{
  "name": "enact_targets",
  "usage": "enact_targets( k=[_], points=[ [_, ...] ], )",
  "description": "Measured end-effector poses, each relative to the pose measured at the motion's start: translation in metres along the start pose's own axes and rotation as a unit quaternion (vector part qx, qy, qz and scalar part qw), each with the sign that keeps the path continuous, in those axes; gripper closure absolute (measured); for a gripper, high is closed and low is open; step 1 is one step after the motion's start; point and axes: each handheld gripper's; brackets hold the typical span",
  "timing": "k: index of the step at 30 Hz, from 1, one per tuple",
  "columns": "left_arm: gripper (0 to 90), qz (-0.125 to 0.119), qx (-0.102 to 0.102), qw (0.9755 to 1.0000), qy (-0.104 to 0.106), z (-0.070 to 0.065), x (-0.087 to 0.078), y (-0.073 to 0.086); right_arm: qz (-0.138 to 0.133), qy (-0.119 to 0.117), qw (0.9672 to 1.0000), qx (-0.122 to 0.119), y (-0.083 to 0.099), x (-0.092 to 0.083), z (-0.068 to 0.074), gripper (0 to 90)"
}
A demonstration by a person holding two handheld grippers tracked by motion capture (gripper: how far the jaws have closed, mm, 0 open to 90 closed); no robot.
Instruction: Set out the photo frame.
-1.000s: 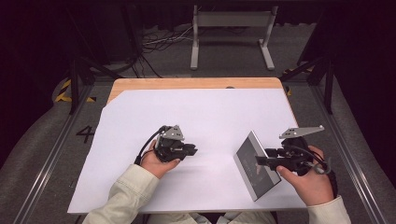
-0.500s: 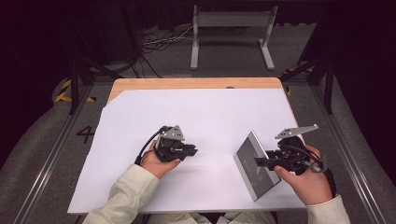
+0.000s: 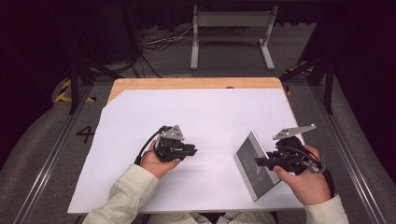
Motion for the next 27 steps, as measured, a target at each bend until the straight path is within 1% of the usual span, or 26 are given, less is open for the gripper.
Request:
enact_targets(
  k=[12,17,20,21,23,27],
  points=[
    [76.9,0.001,0.000,1.0000,0.001,0.0002,0.0002,0.0001,0.007,0.005,1.0000,0.000,-0.0009,-0.0013,0.0008,70.3],
    [76.9,0.000,-0.001,1.0000,0.001,0.0003,-0.0001,0.0002,0.016,0.013,0.9998,0.003,-0.0010,-0.0036,0.0007,74.6],
    [76.9,0.001,0.000,1.0000,0.001,0.0001,0.0001,0.0001,0.018,0.019,0.9996,0.008,-0.0007,-0.0051,-0.0003,80.5],
    [76.9,0.001,0.000,1.0000,0.001,0.0000,0.0001,0.0001,0.015,0.009,0.9998,0.008,-0.0007,-0.0050,-0.0015,82.3],
    [77.0,0.000,0.000,1.0000,0.001,0.0001,0.0000,0.0001,0.018,0.000,0.9998,0.004,-0.0017,-0.0037,-0.0005,83.1],
    [76.9,0.000,-0.001,1.0000,0.000,0.0009,-0.0007,0.0004,0.019,0.003,0.9998,-0.008,-0.0049,-0.0036,0.0028,83.7]
  ],
)
Point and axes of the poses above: each handheld gripper's, and its own axes: x roughly forward along the jaws, y roughly out of its underside, z roughly to its left, and after that the axes turned 7 degrees about z, right-handed
